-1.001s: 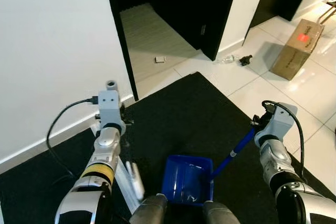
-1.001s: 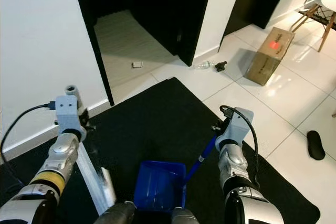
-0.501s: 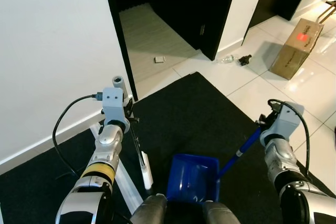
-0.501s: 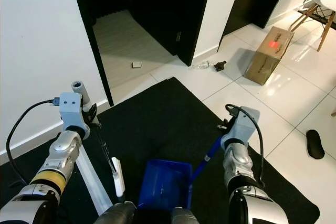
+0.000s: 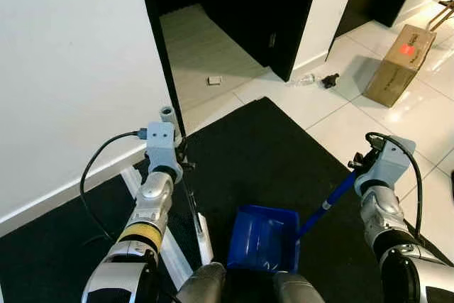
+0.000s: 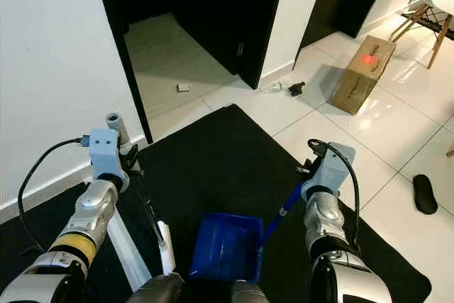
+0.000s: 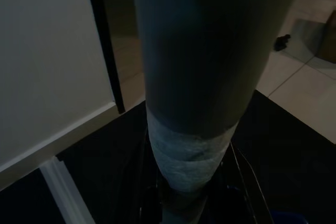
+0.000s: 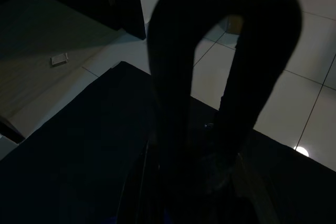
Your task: Sweep floor
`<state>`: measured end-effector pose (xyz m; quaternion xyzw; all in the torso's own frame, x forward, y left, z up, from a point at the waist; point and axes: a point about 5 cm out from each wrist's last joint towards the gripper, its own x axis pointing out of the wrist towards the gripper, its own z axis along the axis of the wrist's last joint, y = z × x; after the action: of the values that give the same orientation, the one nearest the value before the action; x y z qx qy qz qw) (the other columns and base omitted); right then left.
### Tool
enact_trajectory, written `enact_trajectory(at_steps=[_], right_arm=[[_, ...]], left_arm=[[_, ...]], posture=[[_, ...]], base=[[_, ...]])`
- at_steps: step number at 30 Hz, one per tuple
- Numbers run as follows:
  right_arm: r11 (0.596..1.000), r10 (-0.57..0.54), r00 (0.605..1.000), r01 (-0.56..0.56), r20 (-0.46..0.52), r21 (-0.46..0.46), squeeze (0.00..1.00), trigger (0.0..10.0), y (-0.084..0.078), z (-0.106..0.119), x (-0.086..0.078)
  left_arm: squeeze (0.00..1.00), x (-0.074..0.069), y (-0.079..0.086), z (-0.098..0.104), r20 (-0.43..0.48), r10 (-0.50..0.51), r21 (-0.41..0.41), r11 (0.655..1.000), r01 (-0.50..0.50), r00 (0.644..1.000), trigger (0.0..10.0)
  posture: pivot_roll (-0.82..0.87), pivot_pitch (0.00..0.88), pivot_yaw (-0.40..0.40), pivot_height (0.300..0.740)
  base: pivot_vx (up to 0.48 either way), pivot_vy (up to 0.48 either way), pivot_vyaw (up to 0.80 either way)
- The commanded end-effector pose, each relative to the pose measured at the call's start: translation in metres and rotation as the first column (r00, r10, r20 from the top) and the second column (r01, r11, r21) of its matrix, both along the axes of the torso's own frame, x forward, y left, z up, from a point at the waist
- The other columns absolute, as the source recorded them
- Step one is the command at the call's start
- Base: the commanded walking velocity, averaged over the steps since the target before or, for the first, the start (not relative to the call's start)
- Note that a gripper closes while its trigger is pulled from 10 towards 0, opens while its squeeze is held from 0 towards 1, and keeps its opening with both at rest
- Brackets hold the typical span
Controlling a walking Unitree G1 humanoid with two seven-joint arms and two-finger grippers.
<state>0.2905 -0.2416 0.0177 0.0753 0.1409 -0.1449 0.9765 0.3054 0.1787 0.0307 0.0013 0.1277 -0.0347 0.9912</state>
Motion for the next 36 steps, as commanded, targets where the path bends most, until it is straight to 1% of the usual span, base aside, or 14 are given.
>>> enact_trajectory(at_steps=[1, 3, 5, 6, 8, 10, 17, 22, 25, 30, 36], right_arm=[[1.0, -0.011, 1.0, 0.011, 0.027, -0.008, 0.0, 10.0, -0.0034, 0.0047, 0.0017], [1.0, -0.018, 0.999, 0.018, 0.027, -0.008, 0.0, 10.0, -0.0046, 0.0045, 0.0011], [1.0, -0.021, 0.999, 0.022, 0.028, -0.009, 0.0, 10.0, -0.0051, 0.0048, 0.0011], [1.0, -0.021, 0.999, 0.022, 0.028, -0.009, 0.0, 10.0, -0.0051, 0.0048, 0.0011], [1.0, -0.023, 0.999, 0.023, 0.029, -0.011, 0.0, 10.0, -0.0054, 0.0055, 0.0016], [1.0, -0.022, 0.999, 0.023, 0.029, -0.012, 0.0, 10.0, -0.0053, 0.0056, 0.0018], [1.0, -0.015, 1.0, 0.015, 0.02, -0.014, 0.0, 10.0, -0.002, 0.0053, 0.0034], [1.0, -0.01, 1.0, 0.01, 0.022, -0.008, 0.0, 10.0, 0.0003, 0.006, 0.0051], [1.0, -0.001, 0.999, 0.0, 0.035, 0.011, 0.0, 10.0, 0.0019, 0.0055, 0.0045], [1.0, -0.013, 1.0, 0.013, 0.024, 0.014, 0.0, 10.0, 0.0001, 0.0024, 0.001], [1.0, -0.013, 0.999, 0.012, 0.029, 0.022, 0.0, 10.0, -0.0009, 0.0027, 0.0006]], left_arm=[[0.0, 0.0024, -0.0058, 0.0039, 0.022, -0.024, 0.007, 1.0, 0.024, 0.999, 10.0], [0.0, 0.0043, -0.0057, 0.0057, 0.026, -0.026, 0.014, 1.0, 0.026, 0.999, 10.0], [0.0, 0.0064, -0.002, 0.0077, 0.03, 0.006, 0.017, 1.0, -0.006, 1.0, 10.0], [0.0, 0.0064, -0.002, 0.0077, 0.03, 0.006, 0.017, 1.0, -0.006, 1.0, 10.0], [0.0, 0.0074, 0.002, 0.0084, 0.031, 0.047, 0.009, 0.999, -0.047, 0.998, 10.0], [0.0, 0.0072, 0.0028, 0.0082, 0.03, 0.052, 0.009, 0.999, -0.053, 0.998, 10.0], [0.0, 0.0054, 0.0007, 0.0054, 0.012, 0.034, -0.007, 0.999, -0.034, 0.999, 10.0], [0.0, 0.0086, 0.0016, 0.0084, 0.018, 0.036, -0.001, 0.999, -0.036, 0.999, 10.0], [0.0, 0.01, 0.0018, 0.0103, 0.026, 0.033, 0.008, 0.999, -0.033, 0.999, 10.0], [0.0, 0.0097, 0.0014, 0.0105, 0.033, 0.048, -0.002, 0.999, -0.048, 0.998, 10.0], [0.0, 0.0073, -0.0034, 0.0071, 0.022, 0.02, -0.01, 1.0, -0.02, 1.0, 10.0]], posture=[[0.07, 0.0, -0.023, 0.74], [0.07, 0.0, -0.024, 0.74], [0.07, 0.0, -0.026, 0.74], [0.07, 0.0, -0.026, 0.74], [0.06, 0.0, -0.027, 0.74], [0.06, 0.0, -0.027, 0.74], [0.06, 0.0, -0.023, 0.74], [0.06, 0.0, -0.016, 0.74], [0.06, 0.0, -0.016, 0.74], [0.06, 0.0, -0.022, 0.74], [0.05, 0.0, -0.014, 0.74]], base=[[0.0, 0.0, 0.0], [0.0, 0.0, 0.0], [0.0, 0.0, 0.0], [0.0, 0.0, 0.0], [0.0, 0.0, 0.0], [0.0, 0.0, 0.0], [0.0, 0.0, 0.0], [0.0, 0.0, 0.0], [0.0, 0.0, 0.0], [0.0, 0.0, 0.0], [0.0, 0.0, 0.0]])
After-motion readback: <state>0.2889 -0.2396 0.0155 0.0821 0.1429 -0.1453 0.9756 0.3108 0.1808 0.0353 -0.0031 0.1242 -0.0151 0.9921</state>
